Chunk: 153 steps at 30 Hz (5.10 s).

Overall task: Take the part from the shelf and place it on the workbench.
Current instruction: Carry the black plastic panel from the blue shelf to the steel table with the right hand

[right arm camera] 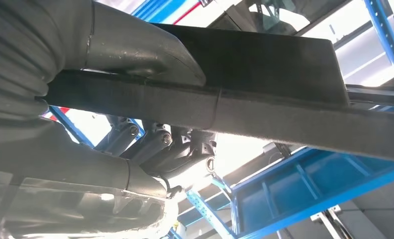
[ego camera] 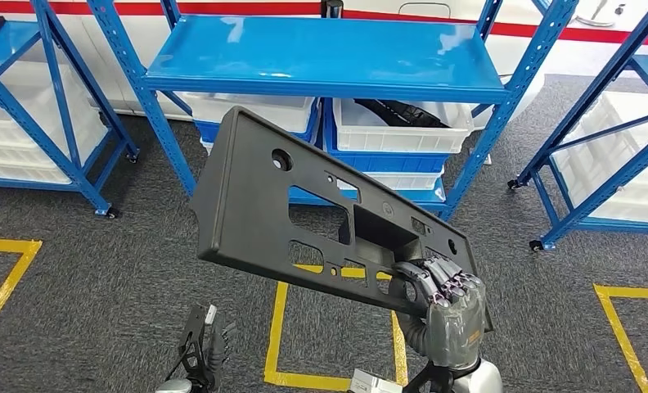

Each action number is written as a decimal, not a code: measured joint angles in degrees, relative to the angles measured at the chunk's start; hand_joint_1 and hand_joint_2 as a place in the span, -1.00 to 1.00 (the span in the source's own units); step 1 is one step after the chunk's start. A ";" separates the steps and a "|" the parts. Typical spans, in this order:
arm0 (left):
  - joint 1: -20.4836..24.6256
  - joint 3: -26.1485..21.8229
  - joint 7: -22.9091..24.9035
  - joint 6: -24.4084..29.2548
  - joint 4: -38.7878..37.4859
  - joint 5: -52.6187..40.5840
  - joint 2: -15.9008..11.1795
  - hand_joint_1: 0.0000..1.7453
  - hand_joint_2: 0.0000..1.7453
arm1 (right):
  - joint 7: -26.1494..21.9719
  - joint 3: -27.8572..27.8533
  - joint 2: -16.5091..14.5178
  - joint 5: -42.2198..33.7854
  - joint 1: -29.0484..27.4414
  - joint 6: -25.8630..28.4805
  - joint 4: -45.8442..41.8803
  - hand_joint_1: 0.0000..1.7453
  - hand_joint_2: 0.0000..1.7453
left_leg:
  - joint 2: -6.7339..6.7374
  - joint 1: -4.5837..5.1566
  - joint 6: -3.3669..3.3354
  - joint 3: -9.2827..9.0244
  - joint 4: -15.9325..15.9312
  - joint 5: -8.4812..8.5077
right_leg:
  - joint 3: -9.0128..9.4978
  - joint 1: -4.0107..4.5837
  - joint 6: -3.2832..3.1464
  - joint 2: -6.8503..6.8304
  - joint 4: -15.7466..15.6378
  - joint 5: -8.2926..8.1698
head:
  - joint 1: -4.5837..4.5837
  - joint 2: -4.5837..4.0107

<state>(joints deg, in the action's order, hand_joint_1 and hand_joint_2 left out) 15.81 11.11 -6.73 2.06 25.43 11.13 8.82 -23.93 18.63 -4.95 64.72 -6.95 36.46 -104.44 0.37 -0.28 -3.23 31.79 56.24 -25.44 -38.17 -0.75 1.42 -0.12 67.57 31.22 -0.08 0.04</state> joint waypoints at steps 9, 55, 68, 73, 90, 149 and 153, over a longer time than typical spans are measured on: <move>-1.06 -1.76 -0.09 -0.15 0.43 -0.40 -0.28 -1.00 -1.00 | 0.23 -0.31 0.83 -0.06 -0.88 0.00 -0.01 1.00 1.00 | 0.18 0.12 1.91 4.81 0.86 3.87 | 10.71 -0.05 1.30 0.13 -11.26 -1.09 | -0.03 0.00; -4.30 -6.91 -2.00 -5.86 1.56 -3.23 -4.78 -1.00 -1.00 | -0.80 -3.26 2.48 0.33 -3.08 0.00 -1.76 1.00 1.00 | -0.57 -0.20 2.61 -3.09 2.52 -3.82 | 3.96 0.24 -1.16 0.08 -10.50 -7.61 | 0.35 0.00; -6.67 -9.01 -2.78 -8.77 1.07 -4.44 -6.61 -1.00 -1.00 | 1.47 -4.04 2.55 1.07 -4.26 0.00 -2.91 1.00 1.00 | 0.30 -0.04 0.92 3.15 -0.02 2.43 | 4.30 -0.48 2.03 0.09 0.54 -1.43 | -0.13 0.00; -10.85 -11.94 -8.71 -16.67 -5.42 -3.46 -14.23 -1.00 -1.00 | 0.78 -4.51 3.44 -1.16 -6.39 0.00 -5.37 1.00 1.00 | 0.71 -0.14 2.84 4.65 1.12 3.99 | 11.12 0.37 0.21 0.86 -10.35 -0.58 | -0.38 0.00; -13.84 -12.77 1.56 -11.60 -14.30 -6.01 -21.30 -1.00 -1.00 | 2.74 -2.56 7.91 -2.75 -6.21 0.00 -5.82 1.00 1.00 | -0.23 0.41 1.18 -5.00 -1.28 -3.87 | 2.76 0.93 -1.06 -0.34 -9.88 -8.69 | 0.27 0.00; -3.02 -13.42 -1.87 8.08 -4.12 -7.78 -1.17 -1.00 -1.00 | 4.67 3.02 6.17 -10.93 5.38 -0.37 2.51 1.00 1.00 | -4.14 -1.64 4.26 -3.32 1.05 -3.47 | 4.76 -1.13 1.33 2.26 -11.00 -7.16 | 0.80 0.00; -2.98 -13.41 -3.52 3.85 -2.74 -6.18 0.10 -1.00 -1.00 | 4.46 3.27 6.17 -11.36 6.14 -0.41 3.45 1.00 1.00 | -1.44 -1.05 1.78 -2.38 0.34 -2.95 | 1.51 -1.19 2.16 2.06 -7.73 -6.20 | 0.34 0.00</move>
<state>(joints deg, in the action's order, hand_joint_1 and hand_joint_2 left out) 12.83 -2.30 -10.26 5.91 22.69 4.95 8.93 -19.47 21.91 1.22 53.36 -0.81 36.05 -100.99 -1.07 -1.33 -1.45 29.42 56.58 -28.39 -36.66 -1.95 3.58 1.93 59.84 25.03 0.27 0.04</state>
